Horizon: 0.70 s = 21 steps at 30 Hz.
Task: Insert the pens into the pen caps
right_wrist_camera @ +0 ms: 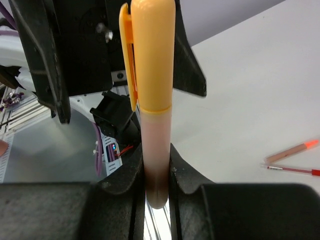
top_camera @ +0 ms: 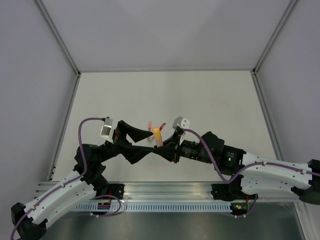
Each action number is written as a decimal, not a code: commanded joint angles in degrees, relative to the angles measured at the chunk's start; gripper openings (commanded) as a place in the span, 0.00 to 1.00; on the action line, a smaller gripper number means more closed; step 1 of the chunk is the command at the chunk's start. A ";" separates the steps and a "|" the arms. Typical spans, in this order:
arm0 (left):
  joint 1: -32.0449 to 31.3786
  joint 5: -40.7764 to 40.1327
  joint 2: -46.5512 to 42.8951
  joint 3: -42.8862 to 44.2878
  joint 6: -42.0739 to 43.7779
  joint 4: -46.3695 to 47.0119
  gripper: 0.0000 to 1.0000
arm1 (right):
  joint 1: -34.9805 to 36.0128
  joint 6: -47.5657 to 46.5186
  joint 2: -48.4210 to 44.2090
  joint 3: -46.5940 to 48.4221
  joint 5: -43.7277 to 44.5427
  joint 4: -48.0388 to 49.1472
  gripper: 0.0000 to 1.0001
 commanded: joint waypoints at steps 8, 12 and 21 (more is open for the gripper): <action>0.00 -6.74 4.40 13.93 8.00 -14.82 0.87 | -0.23 1.60 1.38 -2.34 -5.94 -0.26 0.00; 0.00 -6.05 6.86 15.26 8.61 -15.08 0.86 | -0.14 1.69 1.73 -2.78 -7.44 0.27 0.00; 0.00 5.10 11.08 10.34 5.72 -6.12 0.37 | -0.23 1.25 1.82 0.02 -6.83 -1.48 0.00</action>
